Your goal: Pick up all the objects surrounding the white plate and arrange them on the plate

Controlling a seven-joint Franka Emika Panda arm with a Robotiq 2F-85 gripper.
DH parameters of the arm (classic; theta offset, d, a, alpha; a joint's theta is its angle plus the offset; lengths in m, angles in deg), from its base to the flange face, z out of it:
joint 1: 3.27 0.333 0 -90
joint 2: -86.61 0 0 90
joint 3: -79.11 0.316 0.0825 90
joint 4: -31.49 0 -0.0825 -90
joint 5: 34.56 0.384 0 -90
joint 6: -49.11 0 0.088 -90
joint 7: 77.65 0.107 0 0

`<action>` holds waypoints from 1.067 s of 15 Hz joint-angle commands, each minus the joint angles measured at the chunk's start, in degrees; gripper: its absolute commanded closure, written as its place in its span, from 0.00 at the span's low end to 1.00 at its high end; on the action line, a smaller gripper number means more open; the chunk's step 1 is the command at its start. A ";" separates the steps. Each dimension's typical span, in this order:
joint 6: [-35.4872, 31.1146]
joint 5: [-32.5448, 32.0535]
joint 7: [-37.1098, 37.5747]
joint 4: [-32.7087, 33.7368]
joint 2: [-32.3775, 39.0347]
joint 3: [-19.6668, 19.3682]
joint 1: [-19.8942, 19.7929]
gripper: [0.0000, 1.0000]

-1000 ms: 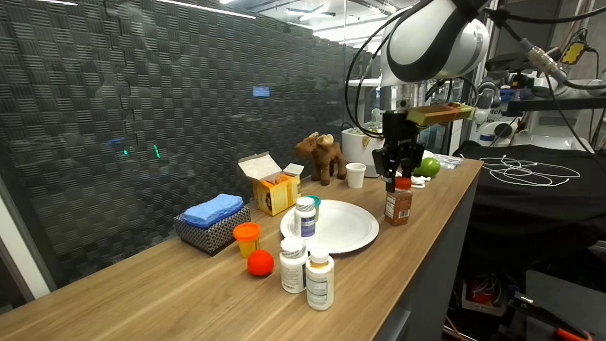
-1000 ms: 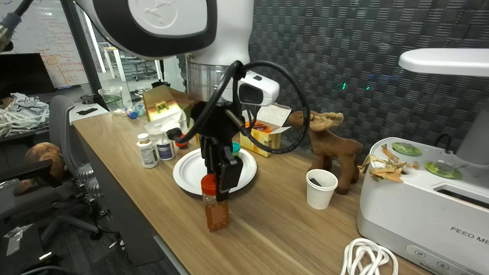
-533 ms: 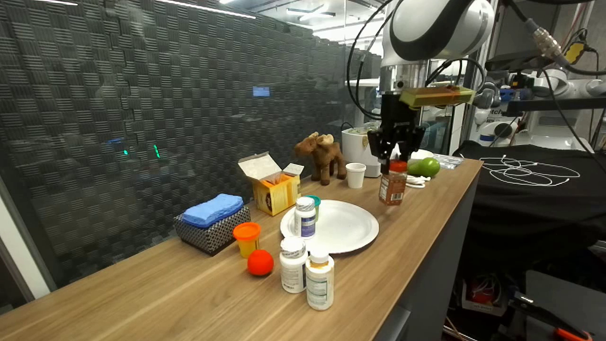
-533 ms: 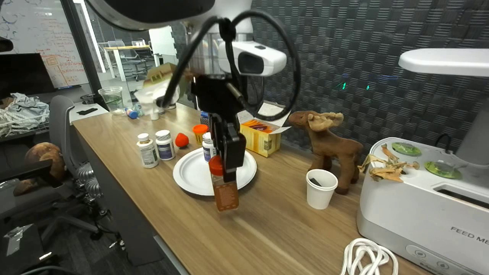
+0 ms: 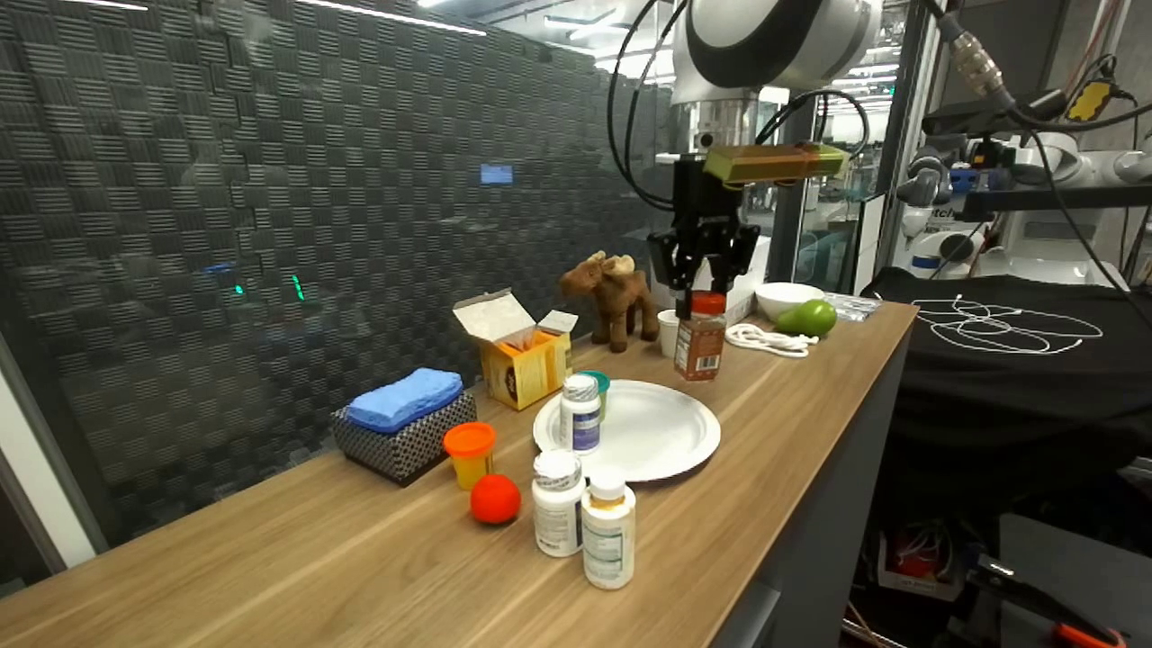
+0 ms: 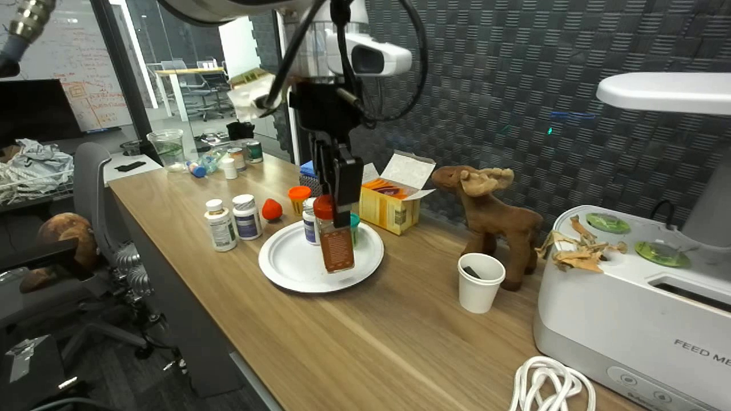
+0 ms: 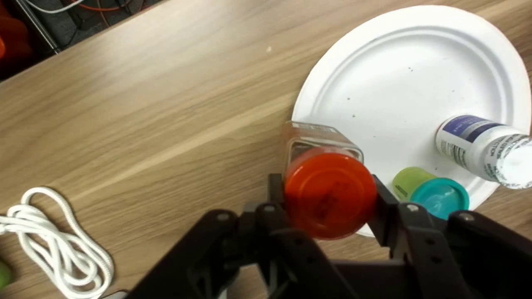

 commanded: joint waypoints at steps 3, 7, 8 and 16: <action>1.33 1.44 -0.28 6.94 8.39 1.06 2.00 0.76; 0.66 2.88 -0.80 10.22 11.70 1.11 2.36 0.76; 0.46 3.19 -0.84 10.87 12.22 1.13 2.41 0.76; 0.09 5.09 -0.99 13.87 15.04 1.07 2.50 0.76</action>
